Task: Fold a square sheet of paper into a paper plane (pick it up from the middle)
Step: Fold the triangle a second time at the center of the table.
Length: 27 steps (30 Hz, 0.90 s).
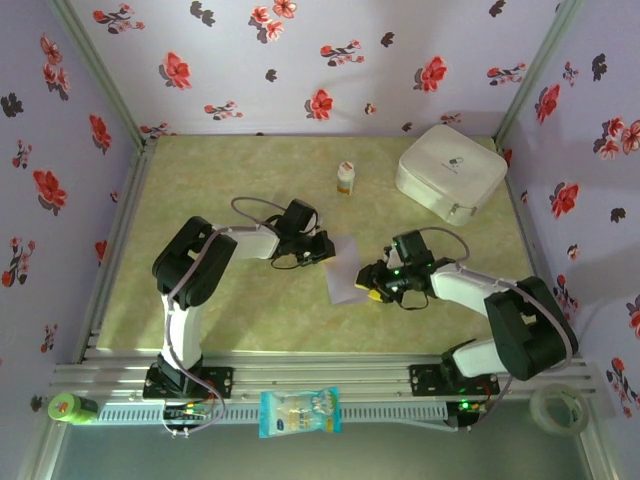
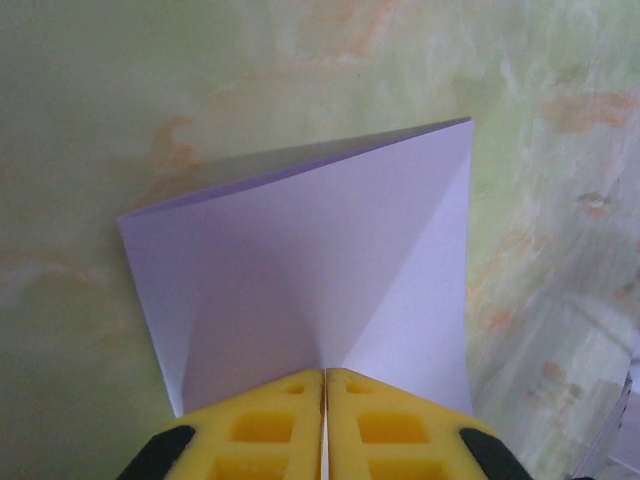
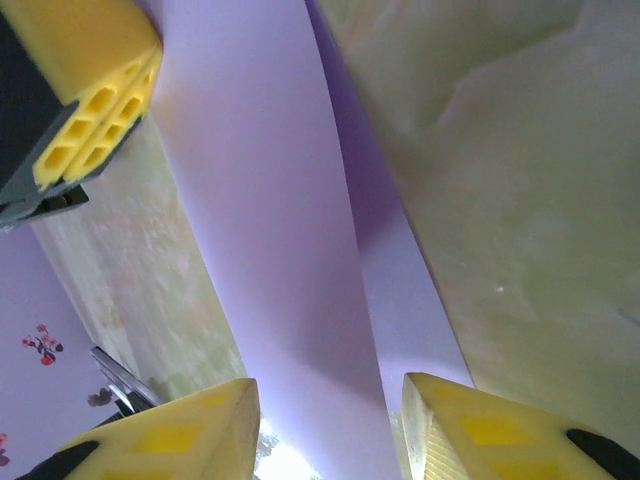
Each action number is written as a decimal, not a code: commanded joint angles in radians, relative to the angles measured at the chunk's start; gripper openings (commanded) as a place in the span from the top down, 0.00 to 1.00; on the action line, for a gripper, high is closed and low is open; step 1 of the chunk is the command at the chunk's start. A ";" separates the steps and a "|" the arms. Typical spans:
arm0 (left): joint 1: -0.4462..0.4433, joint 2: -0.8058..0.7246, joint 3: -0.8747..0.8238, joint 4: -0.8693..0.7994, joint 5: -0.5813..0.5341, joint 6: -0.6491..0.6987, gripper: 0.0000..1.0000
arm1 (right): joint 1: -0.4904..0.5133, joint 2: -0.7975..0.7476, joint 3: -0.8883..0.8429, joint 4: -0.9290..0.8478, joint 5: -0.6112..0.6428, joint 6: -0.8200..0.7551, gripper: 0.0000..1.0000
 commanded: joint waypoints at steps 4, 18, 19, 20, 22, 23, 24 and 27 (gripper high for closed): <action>0.003 0.042 0.033 -0.066 -0.005 0.083 0.90 | -0.040 0.057 0.037 0.086 -0.059 -0.013 0.58; 0.009 0.115 0.153 -0.106 0.040 0.179 0.90 | -0.099 0.203 0.063 0.237 -0.153 -0.007 0.58; 0.011 0.120 0.161 -0.116 0.040 0.186 0.90 | -0.099 0.207 0.061 0.240 -0.155 -0.007 0.58; 0.012 0.125 0.170 -0.125 0.040 0.188 0.90 | -0.100 0.208 0.057 0.243 -0.154 -0.007 0.58; 0.015 0.128 0.175 -0.132 0.038 0.194 0.90 | -0.103 0.208 0.050 0.249 -0.152 -0.007 0.58; 0.016 0.128 0.174 -0.134 0.034 0.194 0.90 | -0.105 0.203 0.047 0.252 -0.152 -0.004 0.58; 0.019 0.129 0.172 -0.135 0.035 0.194 0.90 | -0.106 0.199 0.041 0.262 -0.153 0.002 0.58; 0.026 0.128 0.169 -0.138 0.031 0.196 0.90 | -0.109 0.182 0.026 0.289 -0.146 0.013 0.58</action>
